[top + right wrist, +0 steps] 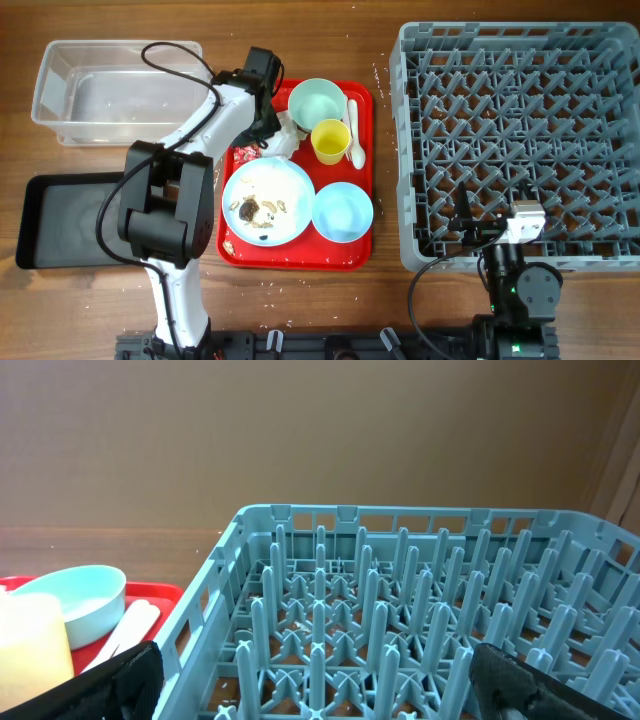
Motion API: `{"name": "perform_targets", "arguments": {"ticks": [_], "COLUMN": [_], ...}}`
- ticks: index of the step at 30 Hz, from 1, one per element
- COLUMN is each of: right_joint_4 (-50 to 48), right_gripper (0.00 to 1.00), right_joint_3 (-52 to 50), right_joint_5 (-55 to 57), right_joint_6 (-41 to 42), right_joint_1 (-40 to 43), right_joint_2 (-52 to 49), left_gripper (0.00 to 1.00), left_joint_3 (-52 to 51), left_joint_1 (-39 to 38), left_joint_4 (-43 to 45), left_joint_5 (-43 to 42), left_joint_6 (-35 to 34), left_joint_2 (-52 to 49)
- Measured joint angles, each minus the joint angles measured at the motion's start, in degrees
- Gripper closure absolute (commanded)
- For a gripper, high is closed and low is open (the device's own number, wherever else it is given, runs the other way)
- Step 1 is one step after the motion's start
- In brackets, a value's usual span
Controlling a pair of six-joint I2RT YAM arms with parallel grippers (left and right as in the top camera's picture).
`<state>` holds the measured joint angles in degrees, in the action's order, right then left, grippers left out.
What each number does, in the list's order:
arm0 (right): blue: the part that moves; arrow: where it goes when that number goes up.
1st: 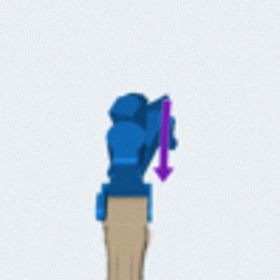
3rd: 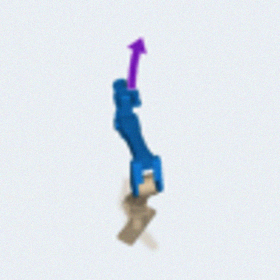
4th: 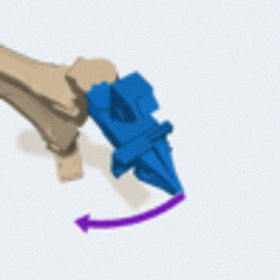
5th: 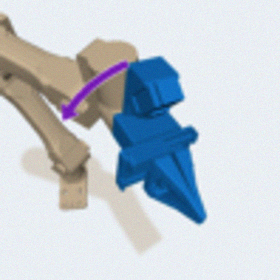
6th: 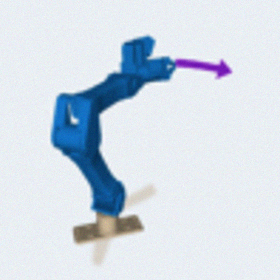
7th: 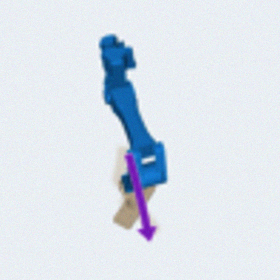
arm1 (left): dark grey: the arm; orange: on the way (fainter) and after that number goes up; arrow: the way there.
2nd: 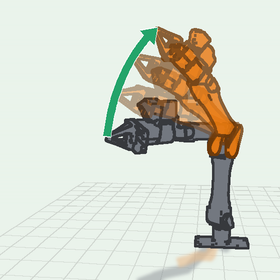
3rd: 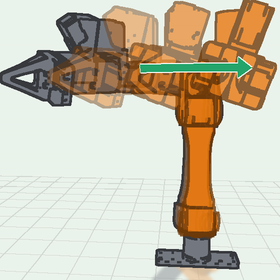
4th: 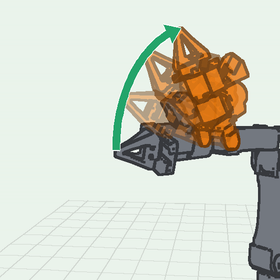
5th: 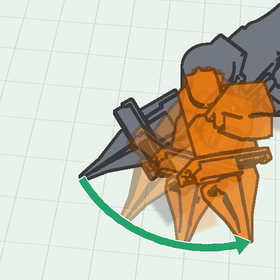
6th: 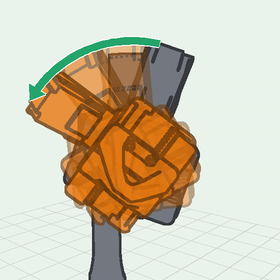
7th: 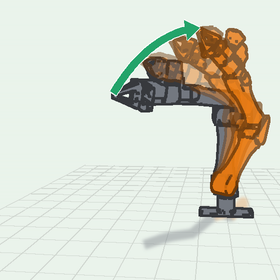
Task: Sort waste into correct bins and load items into the dishwasher rack
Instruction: 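Lower the left gripper and grasp the red snack wrapper, then carry the wrapper left and drop it into the clear bin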
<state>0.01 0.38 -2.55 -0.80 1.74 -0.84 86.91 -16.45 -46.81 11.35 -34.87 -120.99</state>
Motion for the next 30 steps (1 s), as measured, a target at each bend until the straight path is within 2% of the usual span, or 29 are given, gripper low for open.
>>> {"name": "perform_targets", "arguments": {"ticks": [3,4,14,25,30], "right_joint_4": [0.00,0.00,0.00,0.00,0.00], "right_gripper": [0.00,0.00,0.00,0.00,0.00], "right_joint_3": [0.00,0.00,0.00,0.00,0.00], "right_joint_5": [0.00,0.00,0.00,0.00,0.02], "right_joint_6": [0.00,0.00,0.00,0.00,0.00], "right_joint_1": [0.00,0.00,0.00,0.00,0.00], "right_joint_2": [0.00,0.00,0.00,0.00,0.00], "left_gripper": [0.92,0.95,0.96,0.96,0.96], "left_joint_3": [-0.15,-0.15,-0.24,-0.39,-0.46], "left_joint_1": [0.00,0.00,0.00,0.00,0.31], "left_joint_4": [0.39,0.37,-0.61,-2.12,2.34], "left_joint_5": [-0.02,0.00,-0.33,-3.96,-1.31], "left_joint_6": [0.07,0.02,-0.20,-0.20,-0.22], "left_joint_2": [0.00,0.00,0.72,16.55,21.33]}}
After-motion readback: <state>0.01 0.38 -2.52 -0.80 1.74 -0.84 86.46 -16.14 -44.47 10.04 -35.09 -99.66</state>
